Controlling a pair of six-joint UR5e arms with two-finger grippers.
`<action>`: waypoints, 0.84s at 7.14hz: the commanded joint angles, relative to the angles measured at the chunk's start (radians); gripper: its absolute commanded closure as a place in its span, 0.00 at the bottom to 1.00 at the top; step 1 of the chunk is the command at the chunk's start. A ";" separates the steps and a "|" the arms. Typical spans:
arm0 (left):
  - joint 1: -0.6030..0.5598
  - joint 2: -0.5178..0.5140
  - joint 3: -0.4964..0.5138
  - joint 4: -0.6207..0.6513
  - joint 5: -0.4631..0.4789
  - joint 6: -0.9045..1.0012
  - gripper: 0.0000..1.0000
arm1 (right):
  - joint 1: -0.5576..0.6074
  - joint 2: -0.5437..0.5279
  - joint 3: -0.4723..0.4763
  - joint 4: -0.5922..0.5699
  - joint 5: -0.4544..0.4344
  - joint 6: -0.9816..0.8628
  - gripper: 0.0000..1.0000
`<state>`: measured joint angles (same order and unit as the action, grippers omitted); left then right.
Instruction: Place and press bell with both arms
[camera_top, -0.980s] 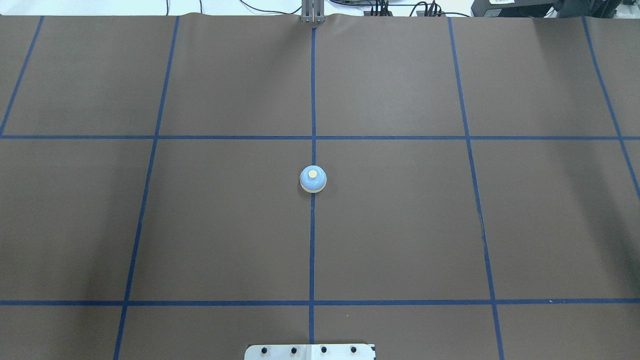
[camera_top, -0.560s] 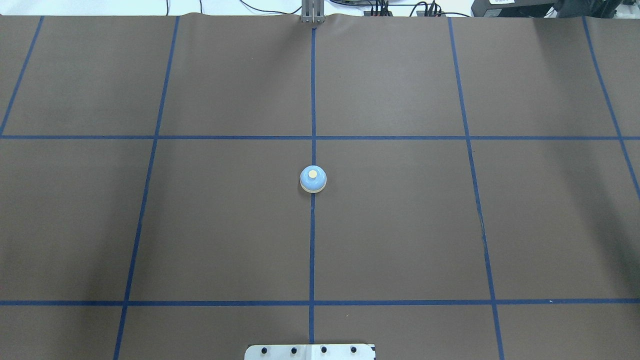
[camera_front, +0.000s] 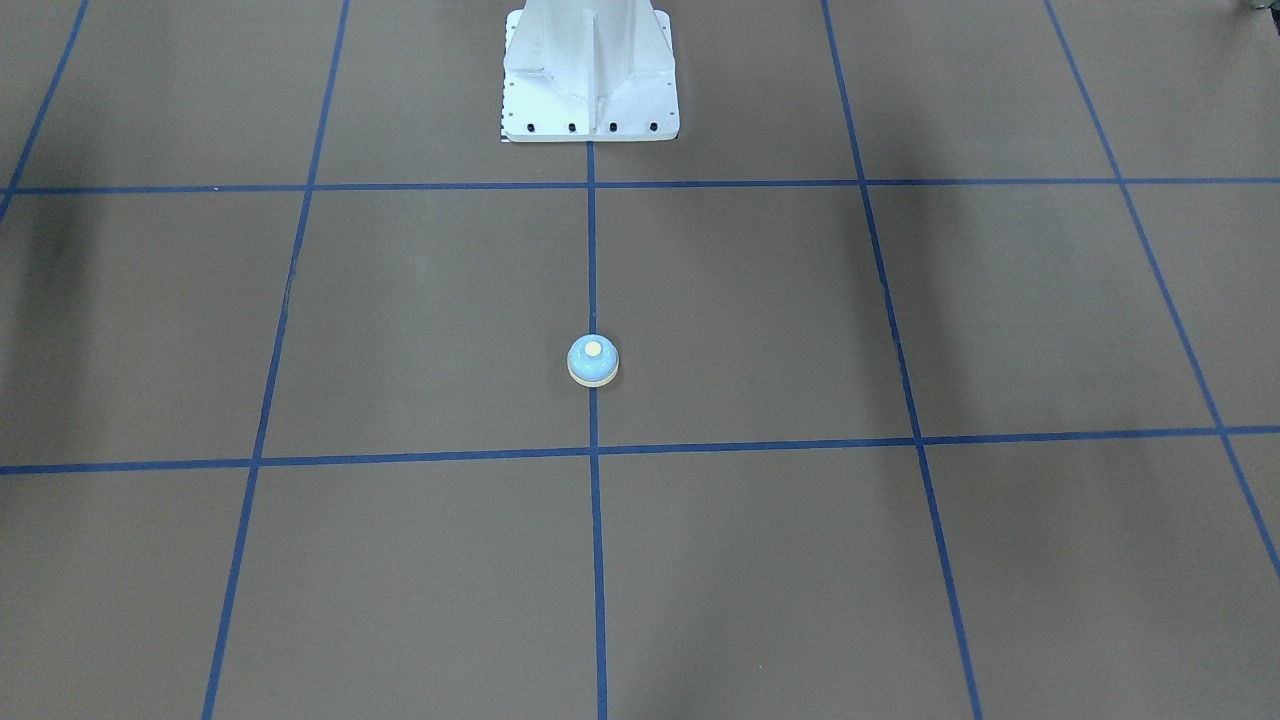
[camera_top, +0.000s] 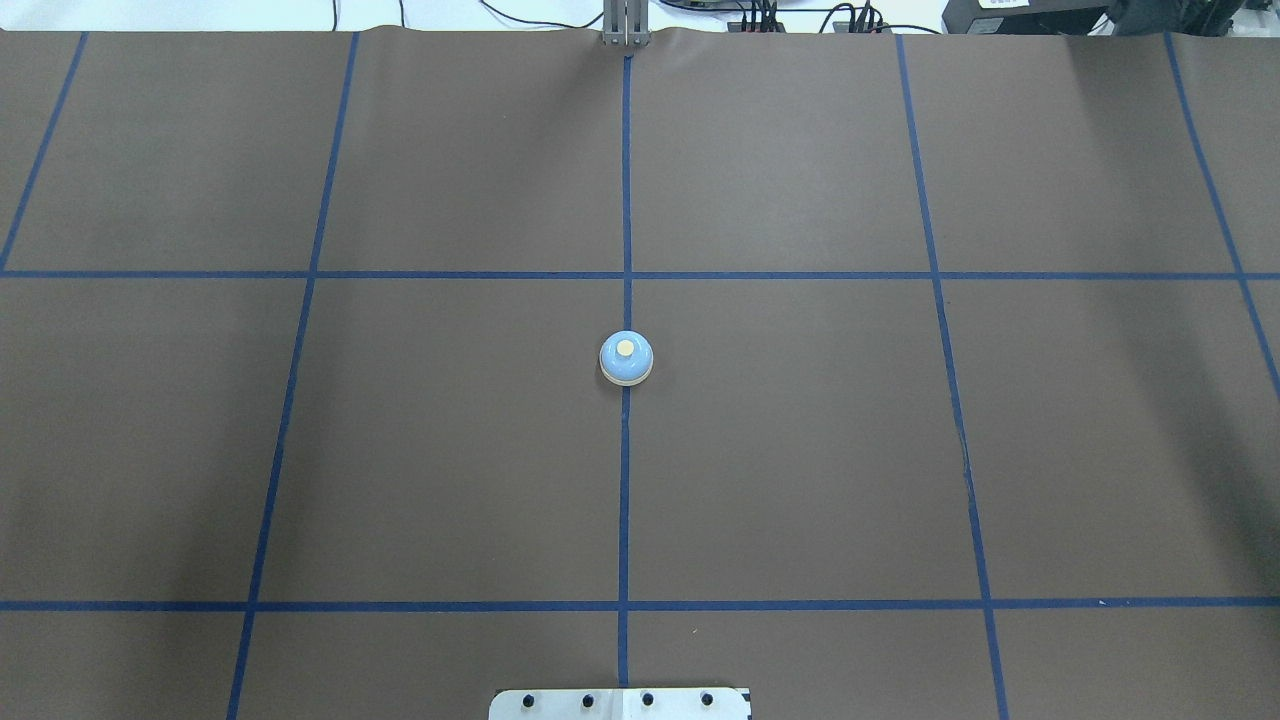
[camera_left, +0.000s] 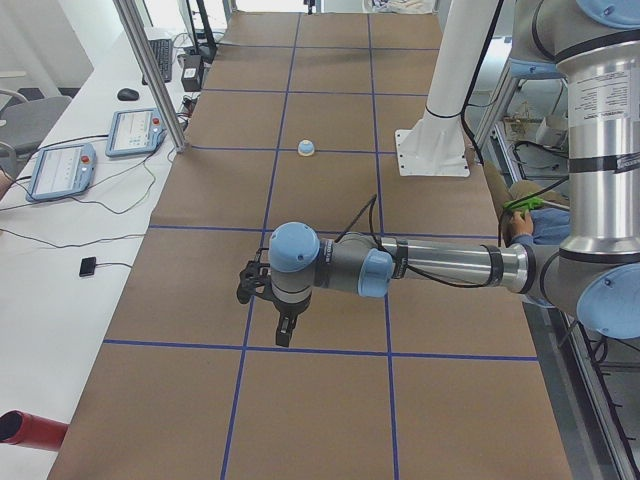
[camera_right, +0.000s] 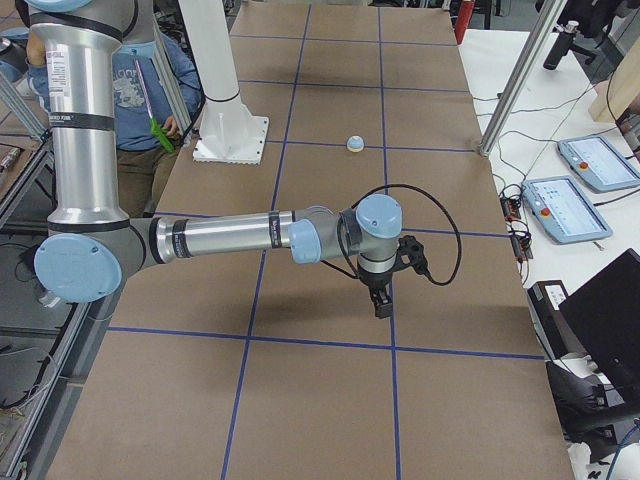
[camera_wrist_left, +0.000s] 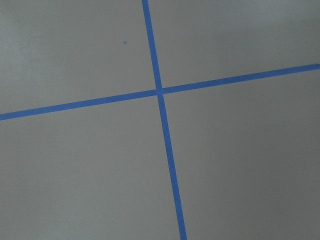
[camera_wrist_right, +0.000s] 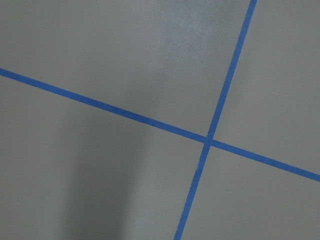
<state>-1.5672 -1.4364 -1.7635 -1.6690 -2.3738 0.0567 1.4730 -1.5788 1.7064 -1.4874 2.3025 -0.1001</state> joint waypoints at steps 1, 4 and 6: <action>0.000 -0.001 -0.017 0.000 0.001 -0.001 0.00 | 0.001 0.000 -0.004 0.001 0.026 0.000 0.00; 0.001 -0.001 -0.036 -0.001 0.001 -0.004 0.00 | 0.000 -0.007 -0.007 0.003 0.029 0.000 0.00; 0.001 -0.001 -0.039 -0.003 -0.001 -0.003 0.00 | 0.001 -0.016 0.009 0.003 0.032 -0.001 0.00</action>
<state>-1.5663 -1.4373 -1.7991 -1.6714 -2.3715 0.0537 1.4738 -1.5886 1.7106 -1.4849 2.3335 -0.1010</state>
